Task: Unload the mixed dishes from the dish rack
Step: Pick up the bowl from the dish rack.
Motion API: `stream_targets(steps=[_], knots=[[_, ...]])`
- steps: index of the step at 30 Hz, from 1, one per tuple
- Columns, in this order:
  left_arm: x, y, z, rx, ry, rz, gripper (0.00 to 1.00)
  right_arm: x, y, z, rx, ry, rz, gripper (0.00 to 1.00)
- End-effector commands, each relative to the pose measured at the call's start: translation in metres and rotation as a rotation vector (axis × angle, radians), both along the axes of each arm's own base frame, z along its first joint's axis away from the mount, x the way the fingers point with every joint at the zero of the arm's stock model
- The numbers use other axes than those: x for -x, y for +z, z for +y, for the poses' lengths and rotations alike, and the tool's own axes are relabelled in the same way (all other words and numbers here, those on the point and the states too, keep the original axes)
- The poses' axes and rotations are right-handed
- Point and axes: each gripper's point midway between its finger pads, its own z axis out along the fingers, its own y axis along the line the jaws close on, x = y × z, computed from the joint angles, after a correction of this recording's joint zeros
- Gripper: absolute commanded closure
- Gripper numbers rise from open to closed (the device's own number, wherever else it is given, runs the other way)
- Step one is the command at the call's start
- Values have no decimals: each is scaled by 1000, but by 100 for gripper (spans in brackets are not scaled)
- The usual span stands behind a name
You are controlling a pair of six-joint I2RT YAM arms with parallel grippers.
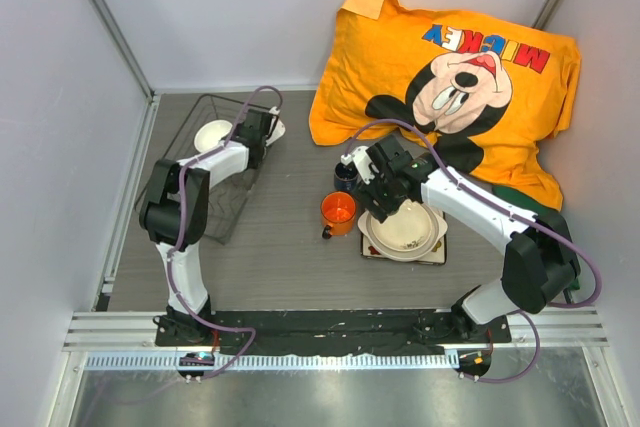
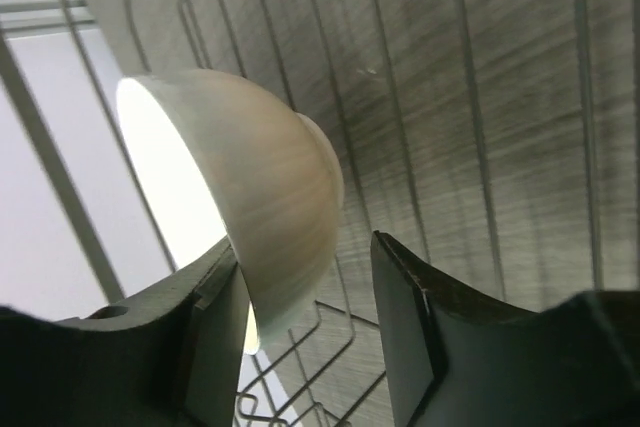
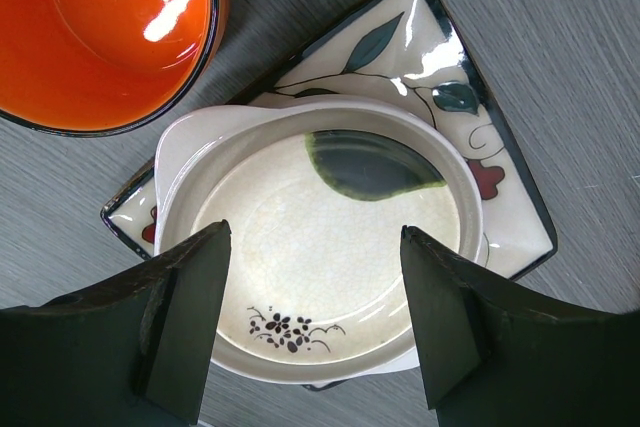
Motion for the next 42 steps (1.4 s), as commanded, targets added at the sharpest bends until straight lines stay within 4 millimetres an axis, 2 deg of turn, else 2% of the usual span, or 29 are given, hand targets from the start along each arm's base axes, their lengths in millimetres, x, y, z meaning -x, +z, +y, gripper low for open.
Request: stream_targets(steps=[1,9,17,20,27,30,37,38,42], knots=[[9,21,-20,139,-33,27,48,-6,5,5,-32,-8,-26,27],[12,28,-24,198,-24,47,65,-5,6,4,-34,-9,-26,27],[6,39,-18,217,-4,31,95,-5,6,5,-34,-10,-25,27],[4,38,-16,216,3,34,100,-5,6,4,-36,-12,-27,27],[-1,49,-9,225,18,7,100,-5,7,4,-32,-12,-28,27],[-1,66,-11,243,12,-22,100,-4,6,4,-32,-12,-26,27],[8,128,-21,338,-13,-82,100,-7,7,5,-31,-17,-30,27],[12,140,-24,371,-22,-82,100,-9,9,4,-28,-22,-42,28],[28,168,-39,436,-70,-71,100,-15,17,2,-32,-40,-78,27]])
